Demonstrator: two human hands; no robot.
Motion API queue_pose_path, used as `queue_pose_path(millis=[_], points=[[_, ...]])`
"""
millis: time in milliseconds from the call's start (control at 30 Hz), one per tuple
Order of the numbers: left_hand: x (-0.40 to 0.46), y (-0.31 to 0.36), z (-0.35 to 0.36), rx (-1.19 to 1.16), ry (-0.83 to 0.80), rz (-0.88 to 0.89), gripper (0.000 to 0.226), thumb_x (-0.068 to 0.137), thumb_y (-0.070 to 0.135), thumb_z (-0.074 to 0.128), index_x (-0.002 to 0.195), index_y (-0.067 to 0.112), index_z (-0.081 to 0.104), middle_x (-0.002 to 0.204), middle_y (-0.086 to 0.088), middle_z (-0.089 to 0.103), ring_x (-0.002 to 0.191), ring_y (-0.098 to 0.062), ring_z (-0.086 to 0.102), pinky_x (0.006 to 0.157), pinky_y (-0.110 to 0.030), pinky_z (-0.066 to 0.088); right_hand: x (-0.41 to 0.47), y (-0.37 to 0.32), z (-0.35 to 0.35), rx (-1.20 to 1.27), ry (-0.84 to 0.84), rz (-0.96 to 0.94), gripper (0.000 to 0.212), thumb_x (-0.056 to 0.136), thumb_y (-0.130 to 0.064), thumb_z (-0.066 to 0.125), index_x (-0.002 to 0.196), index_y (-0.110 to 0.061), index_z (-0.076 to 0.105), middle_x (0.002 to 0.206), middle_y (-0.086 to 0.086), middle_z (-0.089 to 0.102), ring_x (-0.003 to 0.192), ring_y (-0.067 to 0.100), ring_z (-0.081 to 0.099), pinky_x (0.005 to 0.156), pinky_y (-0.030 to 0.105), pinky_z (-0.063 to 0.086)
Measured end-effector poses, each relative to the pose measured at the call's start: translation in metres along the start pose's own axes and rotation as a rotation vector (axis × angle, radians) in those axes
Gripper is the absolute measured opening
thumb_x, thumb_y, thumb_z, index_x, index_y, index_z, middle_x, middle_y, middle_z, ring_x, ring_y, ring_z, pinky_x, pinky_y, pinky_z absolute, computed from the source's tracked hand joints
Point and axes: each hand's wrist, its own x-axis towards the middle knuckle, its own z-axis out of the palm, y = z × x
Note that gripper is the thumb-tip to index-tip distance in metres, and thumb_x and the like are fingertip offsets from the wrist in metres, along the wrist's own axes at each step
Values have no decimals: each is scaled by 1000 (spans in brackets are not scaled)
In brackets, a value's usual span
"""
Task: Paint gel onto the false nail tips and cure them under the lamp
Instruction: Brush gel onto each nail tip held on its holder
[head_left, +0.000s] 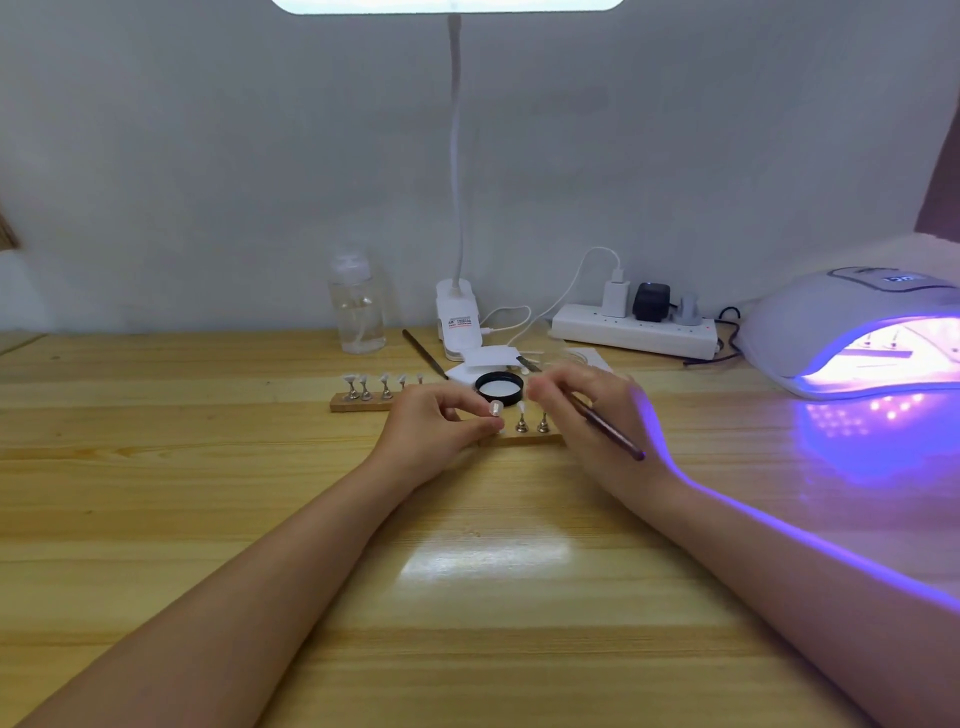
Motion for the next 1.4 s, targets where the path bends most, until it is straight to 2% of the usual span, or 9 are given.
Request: queue_pose_path(millis=[67, 333, 500, 667, 833, 967, 1100, 1233, 1400], points=[[0, 0, 0, 30, -7, 3, 10, 69, 12, 77, 68, 19, 70, 74, 13, 62, 52, 5, 45, 51, -4, 36, 1, 1, 2, -140, -55, -45, 9, 85, -24, 64, 85, -15, 67, 85, -6, 66, 84, 8, 58, 77, 25, 41], [1, -2, 0, 88, -41, -12, 12, 69, 22, 78, 69, 25, 66, 43, 23, 51, 47, 10, 45, 48, -3, 34, 1, 0, 3, -244, -161, -55, 13, 84, -16, 65, 97, -14, 64, 97, -3, 64, 98, 15, 56, 88, 25, 30], [1, -4, 1, 159, -85, 33, 12, 70, 28, 76, 75, 27, 65, 73, 17, 61, 58, 1, 46, 58, -11, 38, 1, -1, 3, -234, -147, -72, 12, 82, -13, 67, 94, -12, 65, 94, -2, 65, 95, 16, 57, 86, 24, 29], [0, -6, 2, 214, -70, 93, 16, 71, 28, 76, 81, 23, 63, 76, 14, 60, 66, -3, 52, 67, -21, 45, -1, -1, 2, -245, -108, -140, 15, 74, -10, 74, 86, -11, 65, 81, 0, 66, 82, 19, 61, 82, 28, 33], [-6, -6, 4, 367, 46, 225, 46, 72, 34, 74, 112, 23, 53, 89, 19, 50, 76, 2, 49, 78, -26, 34, -5, 1, 3, -93, -24, -172, 15, 78, -5, 70, 89, -12, 62, 84, -4, 64, 81, 13, 61, 77, 28, 46], [-10, -1, 4, 370, 108, 466, 28, 74, 31, 73, 100, 22, 66, 91, 19, 55, 81, 7, 48, 77, -26, 21, -8, 0, 3, 70, -5, -150, 19, 82, -6, 68, 92, -20, 58, 86, -8, 61, 84, 5, 60, 76, 17, 47], [-10, -1, 4, 360, 144, 555, 12, 75, 24, 73, 86, 21, 73, 91, 10, 68, 89, -13, 61, 78, -35, 29, -8, -4, 3, 141, 11, -151, 24, 82, -11, 69, 90, -28, 54, 86, -8, 62, 84, 3, 59, 75, 12, 45], [-11, 0, 4, 344, 177, 587, 13, 76, 27, 68, 87, 25, 74, 91, 19, 65, 87, -7, 60, 75, -32, 28, -9, -4, 3, 141, 32, -176, 15, 80, -9, 70, 90, -14, 60, 88, -6, 64, 86, 3, 62, 78, 13, 48], [-12, 2, 5, 322, 206, 610, 11, 74, 19, 69, 83, 21, 74, 86, 12, 70, 84, 0, 59, 78, -26, 29, -8, -6, 2, 176, 27, -147, 15, 79, -7, 70, 91, -6, 62, 88, -4, 65, 85, 4, 64, 76, 15, 51]])
